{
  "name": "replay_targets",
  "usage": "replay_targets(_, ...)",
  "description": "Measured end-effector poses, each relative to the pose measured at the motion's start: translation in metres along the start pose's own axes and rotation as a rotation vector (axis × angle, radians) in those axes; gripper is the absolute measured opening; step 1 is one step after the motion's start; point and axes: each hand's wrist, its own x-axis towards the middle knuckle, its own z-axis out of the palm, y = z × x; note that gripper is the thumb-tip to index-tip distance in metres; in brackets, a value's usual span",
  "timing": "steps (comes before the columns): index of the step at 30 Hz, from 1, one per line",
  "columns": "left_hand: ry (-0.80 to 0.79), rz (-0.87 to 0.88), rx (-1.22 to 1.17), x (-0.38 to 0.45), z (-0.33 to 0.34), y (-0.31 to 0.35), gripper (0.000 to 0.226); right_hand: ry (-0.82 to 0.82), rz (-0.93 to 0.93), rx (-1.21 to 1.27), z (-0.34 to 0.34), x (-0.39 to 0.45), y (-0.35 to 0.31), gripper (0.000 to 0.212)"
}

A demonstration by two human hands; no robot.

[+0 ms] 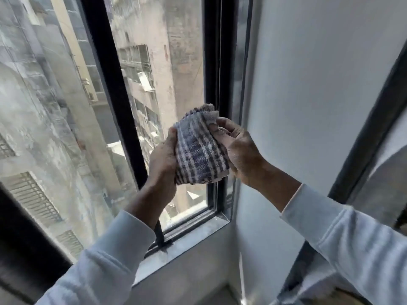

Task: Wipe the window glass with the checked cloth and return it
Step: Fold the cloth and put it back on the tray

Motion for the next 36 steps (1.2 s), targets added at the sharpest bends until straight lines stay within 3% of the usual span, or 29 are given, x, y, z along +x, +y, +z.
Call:
replay_targets(4, 0.086, -0.067, 0.068, -0.044, 0.044, -0.085, 0.054, 0.233, 0.130, -0.192, -0.088, -0.082, 0.048, 0.029)
replay_targets(7, 0.117, -0.103, 0.177, -0.083, 0.078, -0.163, 0.035, 0.329, 0.286, -0.261, -0.157, -0.145, 0.089, 0.026)
replay_targets(12, -0.006, -0.149, 0.361, -0.144, 0.108, -0.304, 0.008, 0.422, 0.485, -0.351, -0.257, -0.245, 0.165, 0.029)
replay_targets(17, -0.105, -0.473, 0.387, -0.206, 0.118, -0.431, 0.025, 0.461, 0.764, -0.415, -0.329, -0.341, 0.253, 0.027)
replay_targets(22, -0.305, -0.717, 0.470, -0.235, 0.118, -0.534, 0.051, 0.439, 0.981, -0.600, -0.385, -0.391, 0.336, 0.060)
replay_targets(26, -0.386, -0.669, 0.634, -0.231, 0.114, -0.618, 0.047, 0.431, 1.034, -0.653, -0.422, -0.410, 0.397, 0.067)
replay_targets(30, -0.512, -0.545, 1.076, -0.231, 0.087, -0.691, 0.067, 0.315, 1.091, -0.846, -0.443, -0.427, 0.444, 0.067)
replay_targets(36, -0.396, -0.242, 1.314, -0.229, 0.068, -0.691, 0.083, 0.099, 0.977, -0.996, -0.408, -0.412, 0.466, 0.054)
